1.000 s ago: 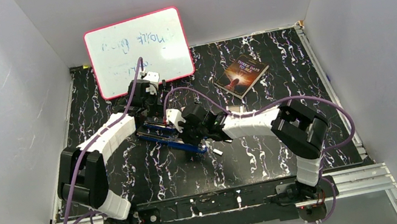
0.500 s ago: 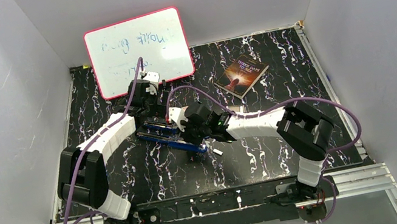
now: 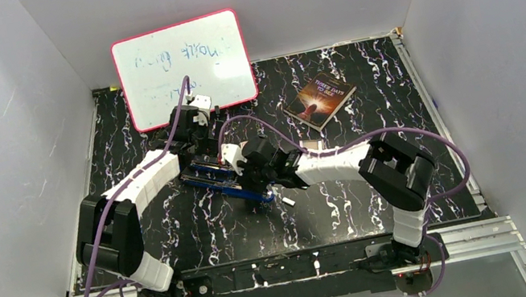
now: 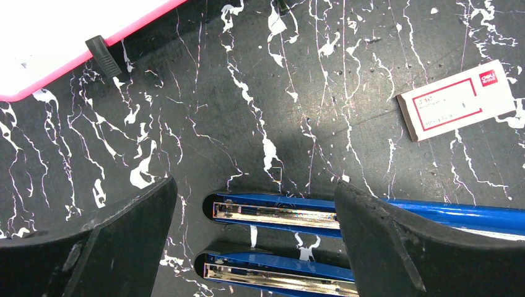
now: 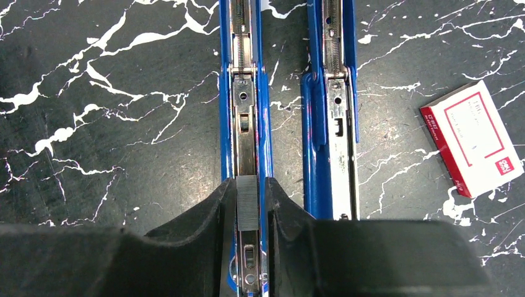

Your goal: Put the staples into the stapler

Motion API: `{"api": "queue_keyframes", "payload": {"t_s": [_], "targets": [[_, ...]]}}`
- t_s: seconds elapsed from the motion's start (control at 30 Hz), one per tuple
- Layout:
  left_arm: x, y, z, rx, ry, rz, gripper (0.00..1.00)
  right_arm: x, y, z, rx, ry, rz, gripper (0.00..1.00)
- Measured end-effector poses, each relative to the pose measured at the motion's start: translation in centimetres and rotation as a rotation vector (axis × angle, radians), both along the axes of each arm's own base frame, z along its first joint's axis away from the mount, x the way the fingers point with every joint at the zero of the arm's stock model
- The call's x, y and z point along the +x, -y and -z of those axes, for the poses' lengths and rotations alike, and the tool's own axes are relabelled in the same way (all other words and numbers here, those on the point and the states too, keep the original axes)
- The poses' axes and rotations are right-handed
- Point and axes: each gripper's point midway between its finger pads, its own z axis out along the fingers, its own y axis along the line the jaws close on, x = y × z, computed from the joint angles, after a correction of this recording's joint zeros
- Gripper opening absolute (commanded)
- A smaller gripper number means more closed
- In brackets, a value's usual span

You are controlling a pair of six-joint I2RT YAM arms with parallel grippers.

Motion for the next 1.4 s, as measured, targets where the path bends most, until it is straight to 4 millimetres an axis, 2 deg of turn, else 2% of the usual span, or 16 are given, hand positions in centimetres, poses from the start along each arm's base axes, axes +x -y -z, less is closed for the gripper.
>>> {"api": "queue_keyframes", "payload": {"t_s": [0.5, 0.97, 1.17, 1.3, 1.4], "targets": [[0.0, 0.0, 0.0, 0.002, 0.001, 0.002, 0.98, -0.4, -0.5, 0.0, 0.018, -0.022, -0.028, 0.22], [0.0, 0.0, 0.0, 0.002, 0.001, 0.002, 0.98, -2.8, -1.1, 0.2, 0.039, -0.106, -0.104, 0.21], [0.0, 0.0, 0.0, 0.002, 0.001, 0.002, 0.98, -3.1, -1.1, -1.6, 0.092, -0.094, -0.106, 0.27], [0.0, 0.0, 0.0, 0.003, 0.000, 0.002, 0.98, -2.1, -1.4, -3.4, 0.137, -0.046, -0.066, 0.31], [0.0, 0.0, 0.0, 0.003, 0.001, 0.002, 0.98, -1.4, -1.4, -3.5, 0.138, -0.026, -0.028, 0.33]]}}
